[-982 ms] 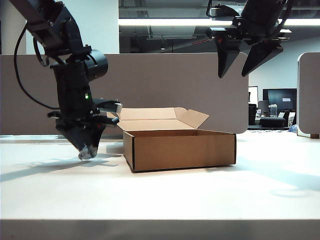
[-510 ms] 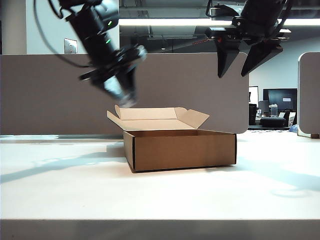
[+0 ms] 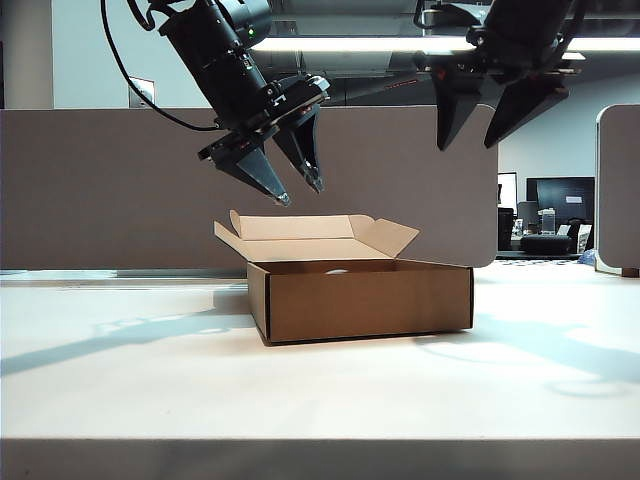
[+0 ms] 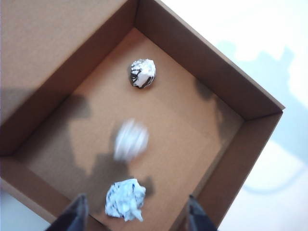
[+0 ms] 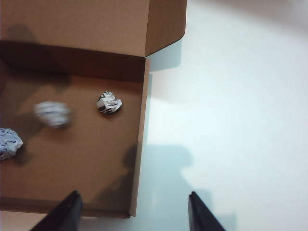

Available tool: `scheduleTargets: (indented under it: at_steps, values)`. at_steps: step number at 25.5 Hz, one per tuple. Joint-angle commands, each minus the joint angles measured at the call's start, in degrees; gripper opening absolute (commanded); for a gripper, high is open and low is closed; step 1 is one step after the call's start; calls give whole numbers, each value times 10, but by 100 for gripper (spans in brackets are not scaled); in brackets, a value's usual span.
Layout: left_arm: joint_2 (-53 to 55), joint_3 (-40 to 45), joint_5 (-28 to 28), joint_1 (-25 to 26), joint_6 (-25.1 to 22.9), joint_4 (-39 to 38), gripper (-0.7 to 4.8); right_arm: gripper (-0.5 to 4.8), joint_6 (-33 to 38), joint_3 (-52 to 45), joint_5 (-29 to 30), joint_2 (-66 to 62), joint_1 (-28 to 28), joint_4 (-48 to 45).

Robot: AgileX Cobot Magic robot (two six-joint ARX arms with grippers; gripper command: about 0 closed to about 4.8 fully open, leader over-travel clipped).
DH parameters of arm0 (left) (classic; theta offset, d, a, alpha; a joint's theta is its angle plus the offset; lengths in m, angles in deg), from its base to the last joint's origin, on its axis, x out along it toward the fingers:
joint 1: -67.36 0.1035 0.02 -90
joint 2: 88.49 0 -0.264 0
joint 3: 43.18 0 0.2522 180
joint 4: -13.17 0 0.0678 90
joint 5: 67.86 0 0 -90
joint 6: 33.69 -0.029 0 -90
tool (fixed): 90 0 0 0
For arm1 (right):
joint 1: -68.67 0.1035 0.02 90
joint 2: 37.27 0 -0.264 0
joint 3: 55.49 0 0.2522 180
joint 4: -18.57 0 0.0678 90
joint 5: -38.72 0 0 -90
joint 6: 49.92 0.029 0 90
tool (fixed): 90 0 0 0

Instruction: Pick up all the paper balls on the table and put them in the paper box.

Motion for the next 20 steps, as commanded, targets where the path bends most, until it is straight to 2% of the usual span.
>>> scheduleTargets:
  at_steps: [1, 3, 4, 5, 6, 8, 16, 20]
  values:
    - [-4, -3, 3, 0, -1, -10, 234, 305, -2, 3, -2, 12, 0, -10]
    - [-13, -4, 11, 0, -11, -32, 150, 288, -2, 3, -2, 28, 0, -11]
    - [-29, -4, 8, 0, -23, -49, 28, 229, -2, 3, -2, 45, 0, -13]
    - [-42, -4, 5, 0, -29, -56, -9, 187, -2, 3, -2, 59, -2, -13]
    - [-62, -4, -3, 0, -30, -62, -6, 112, -2, 3, -2, 79, -7, -14]
    - [-109, -4, -14, 0, -30, -69, -6, 5, -2, 2, -2, 126, -15, -10]
    - [-274, 2, -118, -16, -27, -121, -6, -5, -1, 2, -2, 278, -17, 67]
    - [-363, 32, -127, -17, -26, -128, -6, -5, 23, 0, -2, 351, -16, 115]
